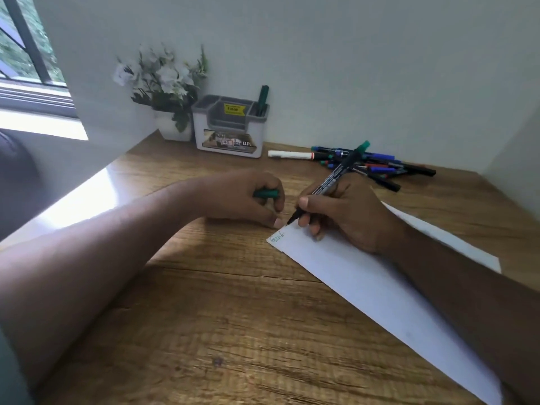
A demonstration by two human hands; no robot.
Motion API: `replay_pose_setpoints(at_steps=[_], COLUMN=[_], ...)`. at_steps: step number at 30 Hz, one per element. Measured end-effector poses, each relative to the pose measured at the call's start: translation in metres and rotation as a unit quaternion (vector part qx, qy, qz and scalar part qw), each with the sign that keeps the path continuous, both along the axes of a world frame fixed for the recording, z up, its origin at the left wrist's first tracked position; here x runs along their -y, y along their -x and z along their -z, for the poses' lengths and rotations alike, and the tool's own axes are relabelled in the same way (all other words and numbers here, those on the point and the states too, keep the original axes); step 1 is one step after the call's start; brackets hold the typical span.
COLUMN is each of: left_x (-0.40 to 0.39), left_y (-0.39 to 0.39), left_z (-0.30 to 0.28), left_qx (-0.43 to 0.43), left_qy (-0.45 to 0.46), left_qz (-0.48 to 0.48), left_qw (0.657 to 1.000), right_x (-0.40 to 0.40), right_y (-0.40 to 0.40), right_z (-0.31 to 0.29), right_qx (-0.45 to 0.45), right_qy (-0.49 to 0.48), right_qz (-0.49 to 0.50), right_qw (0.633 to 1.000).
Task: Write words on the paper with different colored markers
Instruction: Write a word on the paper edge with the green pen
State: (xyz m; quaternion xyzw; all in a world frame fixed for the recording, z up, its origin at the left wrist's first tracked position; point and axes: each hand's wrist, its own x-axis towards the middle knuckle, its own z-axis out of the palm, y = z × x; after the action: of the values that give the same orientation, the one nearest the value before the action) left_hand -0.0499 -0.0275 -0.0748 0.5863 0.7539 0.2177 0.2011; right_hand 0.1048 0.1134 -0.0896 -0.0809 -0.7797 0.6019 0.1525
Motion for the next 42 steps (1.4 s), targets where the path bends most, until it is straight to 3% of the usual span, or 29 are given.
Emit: replay_pose_setpoints(at_steps=[20,42], left_x=[-0.0038,-0.0038], left_y=[0.0023,0.0022], left_z=[0.0024,0.0012], left_qx=[0.018,0.018], left_qy=[0.013,0.019], left_qz=[0.001,-0.005], left_qw=[1.0,1.0], right_x=[0.0031,0.0028], right_y=[-0.0028,-0.0026], right_z=[0.001,0.0012], right_qx=[0.008,0.008], right_qy=[-0.087,-0.061], right_qz=[-0.036,0.005], right_qw=[0.995,0.998])
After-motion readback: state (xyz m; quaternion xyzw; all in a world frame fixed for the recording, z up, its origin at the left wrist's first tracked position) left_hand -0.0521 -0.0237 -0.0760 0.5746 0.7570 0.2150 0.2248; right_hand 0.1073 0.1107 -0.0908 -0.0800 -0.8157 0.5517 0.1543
